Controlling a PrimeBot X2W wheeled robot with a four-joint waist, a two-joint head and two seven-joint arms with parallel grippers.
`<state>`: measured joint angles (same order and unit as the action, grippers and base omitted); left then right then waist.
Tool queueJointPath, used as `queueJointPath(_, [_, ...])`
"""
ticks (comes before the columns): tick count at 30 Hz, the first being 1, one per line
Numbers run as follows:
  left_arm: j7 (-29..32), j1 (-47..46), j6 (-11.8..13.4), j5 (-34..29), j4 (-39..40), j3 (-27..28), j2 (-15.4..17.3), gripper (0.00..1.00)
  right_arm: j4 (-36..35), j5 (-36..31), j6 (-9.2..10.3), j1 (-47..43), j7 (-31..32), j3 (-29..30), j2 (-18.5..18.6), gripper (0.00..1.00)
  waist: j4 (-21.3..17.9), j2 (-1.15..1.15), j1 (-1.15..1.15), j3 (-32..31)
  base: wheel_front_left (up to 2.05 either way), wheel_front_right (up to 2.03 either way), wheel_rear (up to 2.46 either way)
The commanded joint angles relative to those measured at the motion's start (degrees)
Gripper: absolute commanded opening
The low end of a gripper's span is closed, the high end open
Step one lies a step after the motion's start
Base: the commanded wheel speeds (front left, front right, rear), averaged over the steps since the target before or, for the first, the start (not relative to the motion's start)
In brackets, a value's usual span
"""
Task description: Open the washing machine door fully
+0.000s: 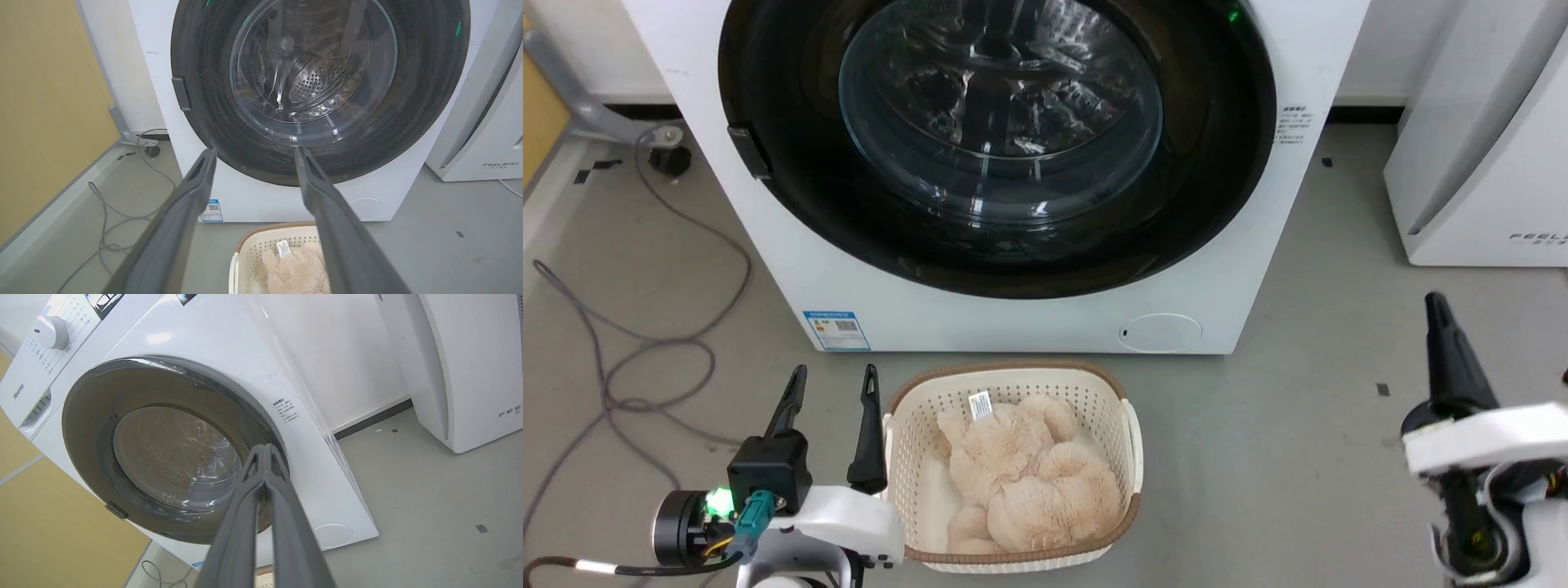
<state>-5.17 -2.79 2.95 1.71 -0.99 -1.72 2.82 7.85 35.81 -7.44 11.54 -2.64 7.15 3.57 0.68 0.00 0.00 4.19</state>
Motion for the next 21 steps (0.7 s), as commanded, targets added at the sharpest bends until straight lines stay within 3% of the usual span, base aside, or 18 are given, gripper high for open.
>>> queueJointPath(1, [-0.7, -1.3, 0.6, 0.3, 0.1, -0.3, 0.0, 1.00, 1.7, 3.1, -0.02, 2.9, 0.1, 0.8, 0.9, 0.00, 0.3, 0.00, 0.00, 0.9, 0.00, 0.00, 0.00])
queueJointPath(21, [-2.9, -5.8, 2.1, 1.2, 1.2, -1.6, 0.0, 1.00, 17.2, 17.6, -0.02, 24.8, 1.3, 2.4, 7.3, 0.00, 2.6, 0.00, 0.00, 8.7, 0.00, 0.00, 0.00])
